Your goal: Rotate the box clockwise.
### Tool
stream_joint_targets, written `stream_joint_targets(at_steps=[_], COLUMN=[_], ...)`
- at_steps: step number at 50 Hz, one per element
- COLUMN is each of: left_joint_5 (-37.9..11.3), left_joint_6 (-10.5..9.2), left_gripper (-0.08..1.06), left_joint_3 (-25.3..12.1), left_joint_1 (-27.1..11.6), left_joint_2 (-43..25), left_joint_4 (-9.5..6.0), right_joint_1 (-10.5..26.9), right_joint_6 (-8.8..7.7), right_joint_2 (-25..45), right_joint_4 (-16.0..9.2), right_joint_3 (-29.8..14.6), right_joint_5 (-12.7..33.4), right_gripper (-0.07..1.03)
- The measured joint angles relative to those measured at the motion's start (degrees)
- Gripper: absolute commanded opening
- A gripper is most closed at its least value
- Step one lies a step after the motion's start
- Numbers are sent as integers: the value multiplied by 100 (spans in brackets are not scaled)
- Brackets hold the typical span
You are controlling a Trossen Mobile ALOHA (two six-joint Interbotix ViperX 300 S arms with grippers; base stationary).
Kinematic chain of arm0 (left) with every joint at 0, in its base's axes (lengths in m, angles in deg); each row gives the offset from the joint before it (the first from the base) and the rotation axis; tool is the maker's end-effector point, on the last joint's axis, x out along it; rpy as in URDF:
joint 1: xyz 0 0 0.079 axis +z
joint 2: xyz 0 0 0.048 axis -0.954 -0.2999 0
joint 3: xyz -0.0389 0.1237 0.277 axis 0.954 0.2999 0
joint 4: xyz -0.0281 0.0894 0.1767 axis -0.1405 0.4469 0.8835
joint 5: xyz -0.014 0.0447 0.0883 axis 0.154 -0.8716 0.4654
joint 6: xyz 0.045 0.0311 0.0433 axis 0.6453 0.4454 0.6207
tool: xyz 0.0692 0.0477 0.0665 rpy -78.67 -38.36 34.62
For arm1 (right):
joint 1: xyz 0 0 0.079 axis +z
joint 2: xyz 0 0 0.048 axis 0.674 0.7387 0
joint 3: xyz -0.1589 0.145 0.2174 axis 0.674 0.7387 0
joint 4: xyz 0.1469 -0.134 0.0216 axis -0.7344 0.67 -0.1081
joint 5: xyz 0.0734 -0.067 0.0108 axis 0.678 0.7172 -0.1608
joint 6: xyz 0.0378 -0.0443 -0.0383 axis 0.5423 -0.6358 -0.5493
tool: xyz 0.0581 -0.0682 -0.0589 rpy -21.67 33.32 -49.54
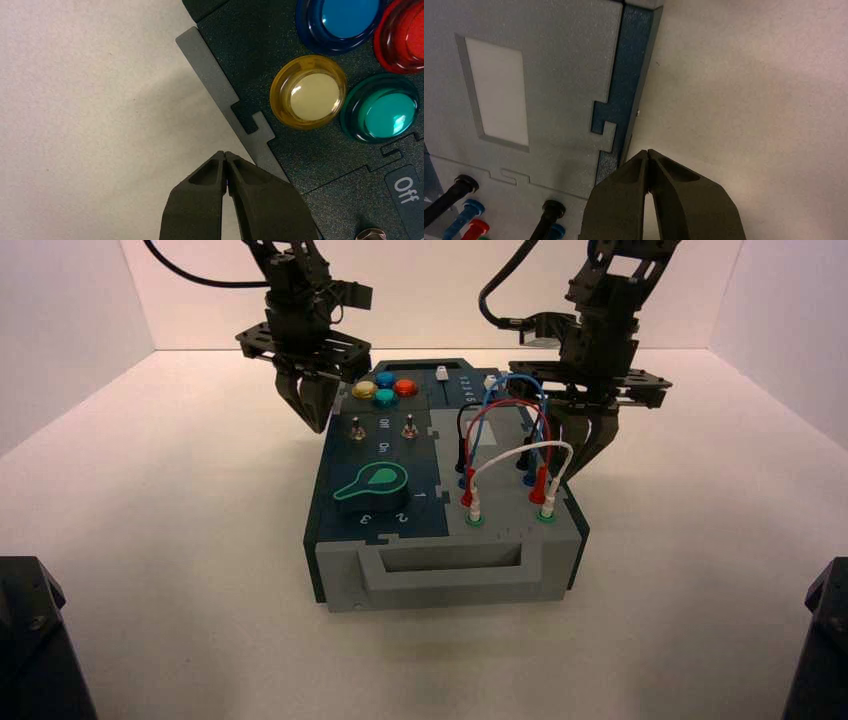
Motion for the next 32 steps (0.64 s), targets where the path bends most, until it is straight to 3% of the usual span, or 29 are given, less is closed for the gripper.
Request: stream_joint_targets(at_steps=[9, 18, 23, 32], left_joint_5=[79, 105, -9, -220], left_joint_6=[18, -62, -158, -202], left_gripper=[-3, -3, -3, -3], left_joint_3=[0, 510, 624, 659], left_joint_1=[123, 299, 396, 352], left_joint_2=[141, 1406, 1969, 2224], left_joint_4=[35, -9, 0, -18], right_joint_1=[18, 35, 53, 53], right_joint_6=[0, -26, -18, -35], right_joint_2=[-9, -492, -905, -1345], right_joint_4=[35, 378, 396, 360], right_joint_3=[53, 396, 492, 536], right_joint_5=[-176, -562, -624, -545], right_gripper=[-2, -2, -2, -2])
